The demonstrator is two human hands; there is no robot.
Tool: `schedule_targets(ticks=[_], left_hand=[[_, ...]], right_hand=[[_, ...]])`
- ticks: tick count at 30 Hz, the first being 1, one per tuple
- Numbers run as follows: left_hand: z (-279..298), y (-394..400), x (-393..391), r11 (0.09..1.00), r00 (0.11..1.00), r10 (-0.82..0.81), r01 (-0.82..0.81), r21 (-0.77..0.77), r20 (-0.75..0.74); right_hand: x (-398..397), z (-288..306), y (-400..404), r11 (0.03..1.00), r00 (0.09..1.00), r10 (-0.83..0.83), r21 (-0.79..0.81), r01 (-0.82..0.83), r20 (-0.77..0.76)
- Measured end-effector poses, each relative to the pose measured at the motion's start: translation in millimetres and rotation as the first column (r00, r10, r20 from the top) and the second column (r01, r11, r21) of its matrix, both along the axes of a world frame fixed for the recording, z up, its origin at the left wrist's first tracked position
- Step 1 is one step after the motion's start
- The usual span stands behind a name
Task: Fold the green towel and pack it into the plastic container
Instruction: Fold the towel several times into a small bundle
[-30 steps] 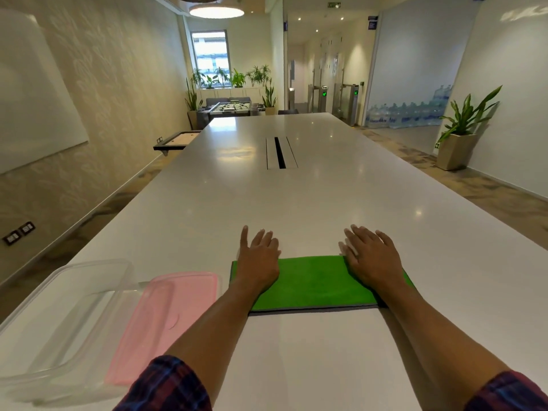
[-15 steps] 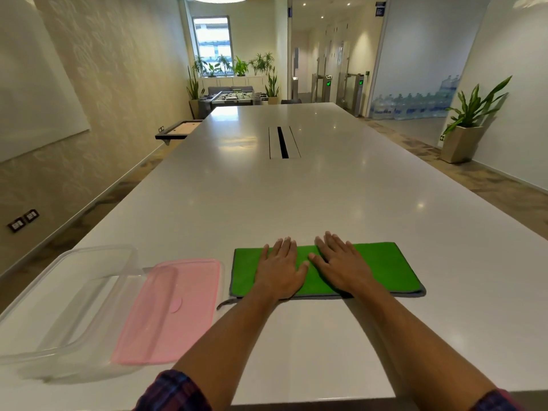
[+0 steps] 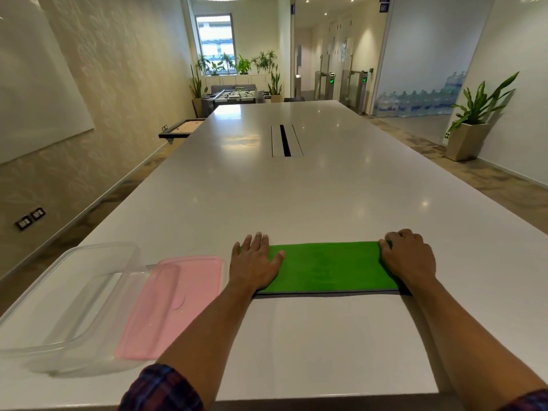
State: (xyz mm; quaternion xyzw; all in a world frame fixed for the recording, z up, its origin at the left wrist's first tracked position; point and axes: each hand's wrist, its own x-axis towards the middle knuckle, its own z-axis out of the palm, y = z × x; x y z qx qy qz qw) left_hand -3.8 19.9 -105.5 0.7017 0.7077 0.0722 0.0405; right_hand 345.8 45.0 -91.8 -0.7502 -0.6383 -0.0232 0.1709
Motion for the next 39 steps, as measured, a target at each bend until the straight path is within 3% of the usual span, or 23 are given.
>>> schedule_targets(ticks=[2, 7, 10, 19, 25, 29, 34, 36, 39], left_hand=[[-0.4, -0.3, -0.3, 1.000, 1.000, 0.000, 0.000, -0.004, 0.003], [-0.3, 1.1, -1.3, 1.000, 1.000, 0.004, -0.004, -0.001, 0.000], [-0.2, 0.5, -0.3, 1.000, 1.000, 0.007, -0.007, -0.009, -0.008], [3.6, -0.9, 1.4, 1.000, 1.000, 0.003, -0.003, -0.007, -0.007], [5.2, -4.0, 3.5, 0.999, 1.000, 0.013, -0.013, 0.048, -0.002], [5.7, -8.4, 5.6, 0.992, 0.999, 0.007, -0.011, 0.128, 0.032], [8.1, -12.0, 4.7, 0.974, 0.989, -0.012, -0.021, 0.225, 0.148], [11.5, -12.8, 4.0, 0.970, 0.957, -0.016, -0.055, 0.236, 0.288], [23.7, -8.9, -0.4, 0.978, 0.820, 0.070, -0.168, 0.122, 0.568]], right_hand=[[3.9, 6.6, -1.7, 1.000, 1.000, -0.024, -0.005, 0.024, -0.001], [21.0, 34.9, 9.0, 0.964, 0.958, -0.051, -0.264, -0.026, -0.281], [25.3, 42.1, 8.5, 0.945, 0.942, -0.090, -0.328, -0.022, -0.323], [-20.0, 51.7, -5.3, 0.984, 0.952, -0.077, -0.177, 0.025, -0.297], [-69.5, 66.2, 1.8, 0.977, 0.939, 0.049, -0.179, -0.116, -0.340], [-104.8, 70.2, 3.1, 0.943, 0.807, 0.125, -0.182, -0.277, -0.577], [-146.5, 68.8, -0.1, 0.903, 0.652, 0.224, -0.098, -0.419, -0.724], [-158.4, 68.5, -1.5, 0.882, 0.540, 0.227, -0.064, -0.466, -0.811], [-172.2, 68.8, -3.7, 0.859, 0.403, 0.216, -0.023, -0.512, -0.889]])
